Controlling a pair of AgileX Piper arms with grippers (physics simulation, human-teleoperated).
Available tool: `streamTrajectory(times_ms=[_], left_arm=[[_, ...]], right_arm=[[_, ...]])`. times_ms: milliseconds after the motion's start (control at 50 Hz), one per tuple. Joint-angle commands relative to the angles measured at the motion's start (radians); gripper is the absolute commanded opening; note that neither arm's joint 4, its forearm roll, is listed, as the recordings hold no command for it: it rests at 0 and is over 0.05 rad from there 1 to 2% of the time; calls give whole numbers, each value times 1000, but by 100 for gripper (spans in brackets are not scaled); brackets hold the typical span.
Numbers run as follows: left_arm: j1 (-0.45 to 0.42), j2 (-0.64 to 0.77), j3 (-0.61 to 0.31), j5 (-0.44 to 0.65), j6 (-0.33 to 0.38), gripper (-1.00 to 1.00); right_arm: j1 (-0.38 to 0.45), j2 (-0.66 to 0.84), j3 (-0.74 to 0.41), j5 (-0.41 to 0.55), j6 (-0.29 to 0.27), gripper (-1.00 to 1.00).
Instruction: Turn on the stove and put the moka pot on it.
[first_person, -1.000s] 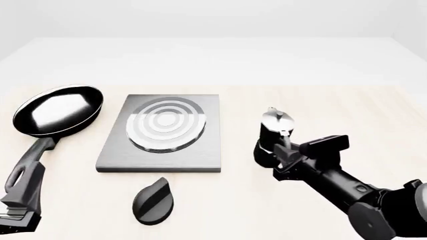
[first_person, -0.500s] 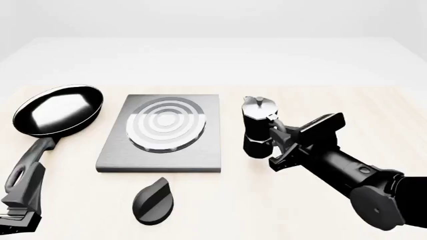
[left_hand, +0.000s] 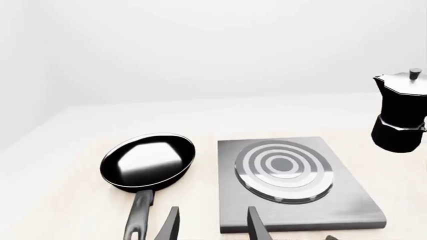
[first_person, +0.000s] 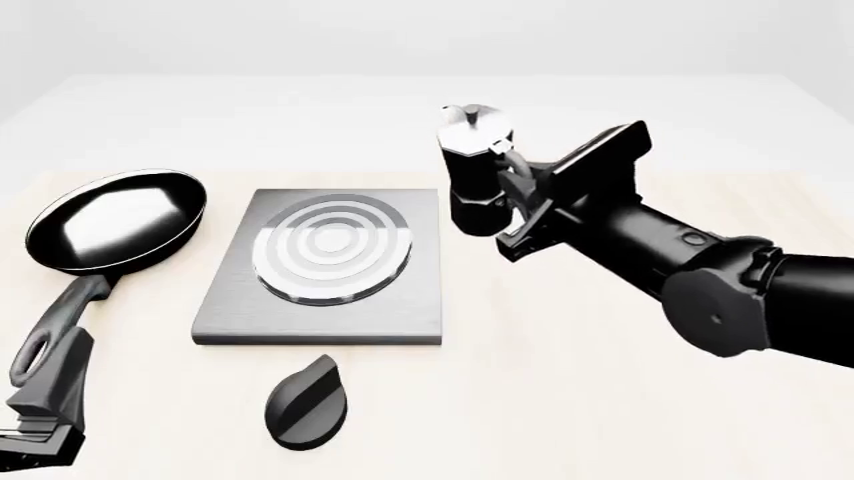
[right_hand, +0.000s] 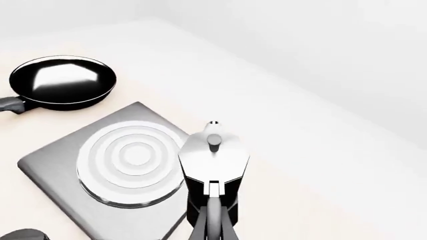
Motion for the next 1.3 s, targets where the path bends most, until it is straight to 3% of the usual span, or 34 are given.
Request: streamTrajectory(times_ms=[20,180,380,600,680,1300], left_arm=[[-6,0,0,5,3,100],[-10,0,0,6,0,100],[-7,0,0,11,-4,100],[-7,0,0,17,-10,100],[-5,0,0,20,-9,100],[12,0,0,27,0,100]], right_arm=[[46,74,-169,26,14,-100],[90,156,-266,1,52,-100],[110,300,-399,0,157,-100],[132,405,-521,30,195,-100],[133,431,-557,41,234,-100],[155,606,-644,21,322,-100]])
